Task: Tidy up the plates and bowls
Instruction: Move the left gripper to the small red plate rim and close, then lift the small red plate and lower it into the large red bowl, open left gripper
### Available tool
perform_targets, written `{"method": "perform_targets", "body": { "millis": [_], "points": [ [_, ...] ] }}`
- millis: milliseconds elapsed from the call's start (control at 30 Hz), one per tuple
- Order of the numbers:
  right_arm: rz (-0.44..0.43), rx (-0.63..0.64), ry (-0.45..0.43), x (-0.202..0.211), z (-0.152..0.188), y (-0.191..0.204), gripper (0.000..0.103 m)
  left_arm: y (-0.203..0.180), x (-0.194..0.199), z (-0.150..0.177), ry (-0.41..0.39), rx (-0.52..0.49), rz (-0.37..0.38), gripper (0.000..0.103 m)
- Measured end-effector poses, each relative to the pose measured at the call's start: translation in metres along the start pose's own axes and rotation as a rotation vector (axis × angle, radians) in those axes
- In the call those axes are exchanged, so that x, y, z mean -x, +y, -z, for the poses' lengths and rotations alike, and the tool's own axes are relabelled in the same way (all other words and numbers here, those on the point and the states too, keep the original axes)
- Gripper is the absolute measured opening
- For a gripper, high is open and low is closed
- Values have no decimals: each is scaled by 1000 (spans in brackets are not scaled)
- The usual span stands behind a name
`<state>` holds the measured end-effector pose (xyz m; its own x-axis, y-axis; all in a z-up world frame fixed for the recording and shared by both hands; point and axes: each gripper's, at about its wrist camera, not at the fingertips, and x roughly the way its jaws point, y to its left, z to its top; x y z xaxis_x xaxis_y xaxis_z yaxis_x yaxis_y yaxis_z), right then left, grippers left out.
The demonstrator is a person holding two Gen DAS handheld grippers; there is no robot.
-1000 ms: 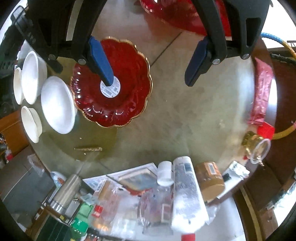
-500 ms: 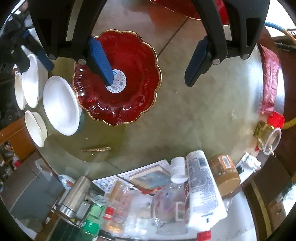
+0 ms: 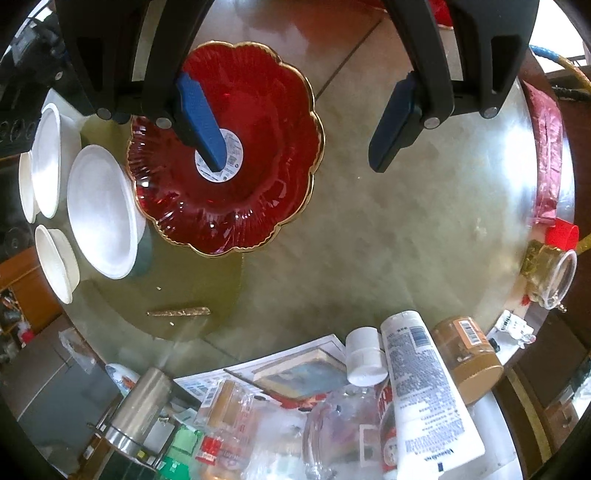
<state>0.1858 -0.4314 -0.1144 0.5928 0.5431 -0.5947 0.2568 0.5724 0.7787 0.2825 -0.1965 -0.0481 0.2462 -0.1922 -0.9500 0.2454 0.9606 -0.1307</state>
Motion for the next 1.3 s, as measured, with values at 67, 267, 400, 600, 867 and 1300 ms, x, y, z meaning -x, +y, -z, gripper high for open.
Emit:
{"method": "perform_targets", "body": {
  "millis": [67, 267, 400, 600, 867, 1300],
  "points": [
    [1, 15, 3, -6, 1, 4, 95, 2, -4, -2, 15, -6, -6, 79],
    [12, 32, 1, -13, 3, 10, 95, 6, -11, -3, 35, -13, 1, 79],
    [-5, 18, -12, -16, 2, 9, 95, 2, -19, 1, 45, -43, -1, 78],
    [34, 47, -28, -22, 4, 14, 78, 0, -24, 7, 38, -52, -4, 60],
    [59, 29, -34, -27, 4, 4, 33, -2, -29, 6, 27, -55, -26, 34],
    [113, 71, -37, -24, 9, 3, 10, 7, -9, 11, -7, -57, -58, 17]
  ]
}}
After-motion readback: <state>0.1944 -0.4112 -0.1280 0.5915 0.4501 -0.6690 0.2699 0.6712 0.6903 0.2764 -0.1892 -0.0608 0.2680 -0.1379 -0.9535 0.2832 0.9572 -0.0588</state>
